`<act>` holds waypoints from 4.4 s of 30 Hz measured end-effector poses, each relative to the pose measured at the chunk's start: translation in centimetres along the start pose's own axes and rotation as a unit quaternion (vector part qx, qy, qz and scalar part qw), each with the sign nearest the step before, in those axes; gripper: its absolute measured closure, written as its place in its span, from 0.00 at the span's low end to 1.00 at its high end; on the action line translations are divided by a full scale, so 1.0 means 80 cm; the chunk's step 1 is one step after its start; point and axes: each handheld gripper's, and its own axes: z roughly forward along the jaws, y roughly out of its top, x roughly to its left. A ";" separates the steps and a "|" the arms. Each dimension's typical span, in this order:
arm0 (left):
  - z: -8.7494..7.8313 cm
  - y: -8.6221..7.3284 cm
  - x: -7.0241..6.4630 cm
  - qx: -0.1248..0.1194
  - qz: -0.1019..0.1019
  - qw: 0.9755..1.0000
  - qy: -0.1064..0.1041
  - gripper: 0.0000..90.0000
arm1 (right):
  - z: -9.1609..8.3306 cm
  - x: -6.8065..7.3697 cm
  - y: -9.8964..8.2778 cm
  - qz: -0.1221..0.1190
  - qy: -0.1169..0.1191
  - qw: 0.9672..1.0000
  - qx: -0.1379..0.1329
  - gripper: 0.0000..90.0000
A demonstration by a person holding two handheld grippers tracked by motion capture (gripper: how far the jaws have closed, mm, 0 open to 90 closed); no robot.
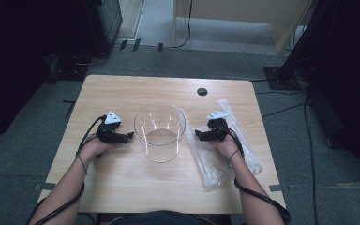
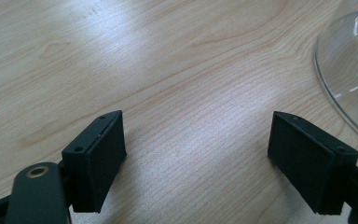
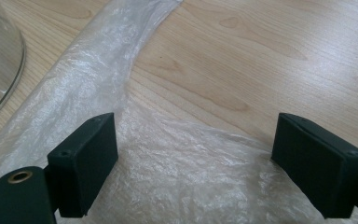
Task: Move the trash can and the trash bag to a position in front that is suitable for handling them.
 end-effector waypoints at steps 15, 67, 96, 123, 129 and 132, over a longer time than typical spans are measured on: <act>0.000 0.009 -0.001 0.019 -0.017 1.000 -0.006 0.20 | -0.014 -0.006 0.001 0.013 0.003 1.000 0.006 0.24; -0.051 0.040 -0.044 -0.048 0.006 0.992 -0.113 0.36 | -0.090 0.079 0.026 -0.029 0.081 0.994 -0.063 0.34; -0.025 0.046 -0.044 -0.053 -0.017 0.994 -0.099 0.33 | -0.063 0.053 0.022 -0.014 0.061 0.997 -0.052 0.35; -0.009 0.035 -0.037 -0.026 0.000 0.995 -0.095 0.32 | -0.042 0.031 0.010 0.016 0.042 0.998 -0.047 0.36; -0.006 0.033 -0.038 -0.021 -0.001 0.996 -0.092 0.30 | -0.034 0.031 0.006 0.017 0.043 0.998 -0.035 0.34; -0.007 0.033 -0.037 -0.017 -0.004 0.996 -0.093 0.30 | -0.030 0.034 0.005 0.013 0.048 0.998 -0.032 0.32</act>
